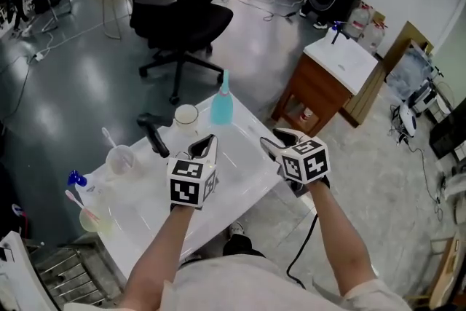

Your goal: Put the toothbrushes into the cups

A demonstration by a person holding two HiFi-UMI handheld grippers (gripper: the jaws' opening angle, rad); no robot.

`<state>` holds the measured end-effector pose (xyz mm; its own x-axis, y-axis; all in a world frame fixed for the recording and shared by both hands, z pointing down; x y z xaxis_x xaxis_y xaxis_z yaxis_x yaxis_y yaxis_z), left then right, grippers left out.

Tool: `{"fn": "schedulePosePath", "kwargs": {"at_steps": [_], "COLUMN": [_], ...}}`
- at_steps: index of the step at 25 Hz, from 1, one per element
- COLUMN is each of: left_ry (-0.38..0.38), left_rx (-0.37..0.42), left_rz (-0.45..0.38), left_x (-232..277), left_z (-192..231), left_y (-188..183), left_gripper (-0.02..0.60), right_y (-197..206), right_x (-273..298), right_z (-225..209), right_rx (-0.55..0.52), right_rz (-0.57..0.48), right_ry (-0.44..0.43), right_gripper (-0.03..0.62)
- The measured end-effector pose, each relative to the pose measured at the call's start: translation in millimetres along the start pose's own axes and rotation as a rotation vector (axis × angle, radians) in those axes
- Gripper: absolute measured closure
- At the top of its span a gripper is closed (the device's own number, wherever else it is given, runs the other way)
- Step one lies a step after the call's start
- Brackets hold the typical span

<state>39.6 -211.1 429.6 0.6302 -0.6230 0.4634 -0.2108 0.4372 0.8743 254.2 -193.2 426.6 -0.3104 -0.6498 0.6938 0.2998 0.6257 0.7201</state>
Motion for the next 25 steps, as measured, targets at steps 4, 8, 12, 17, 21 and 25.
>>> {"fn": "schedulePosePath", "kwargs": {"at_steps": [4, 8, 12, 17, 21, 25], "left_ry": [0.000, -0.007, -0.025, -0.065, -0.093, -0.118], "left_rx": [-0.003, -0.011, -0.020, -0.035, -0.052, -0.067], "left_rz": [0.007, 0.003, 0.007, 0.005, 0.005, 0.009], "left_x": [11, 16, 18, 20, 25, 31], "left_z": [-5, -8, -7, 1, 4, 6], "left_y": [0, -2, -1, -2, -3, -2], "left_gripper": [0.578, 0.578, 0.578, 0.577, 0.578, 0.578], "right_y": [1, 3, 9, 13, 16, 22], "right_x": [15, 31, 52, 73, 86, 99], "right_z": [-15, -28, -36, -47, -57, -60], "right_rx": [-0.044, -0.089, -0.130, -0.170, -0.194, -0.219], "right_rz": [0.096, 0.218, 0.334, 0.439, 0.503, 0.569], "right_ry": [-0.044, -0.100, -0.170, -0.170, -0.175, -0.208], "right_gripper": [0.407, 0.410, 0.418, 0.422, 0.425, 0.425]}}
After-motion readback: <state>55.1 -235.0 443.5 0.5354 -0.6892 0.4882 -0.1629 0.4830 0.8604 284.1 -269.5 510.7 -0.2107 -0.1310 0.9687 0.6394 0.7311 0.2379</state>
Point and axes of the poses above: the fingertips, and each gripper's own axes: x forward along the fingers, z to its left, y out of its underside, the point moved 7 cm from there along -x, backward along the fingers, and after that the axes turned 10 degrees about z, right-handed, at the moved point
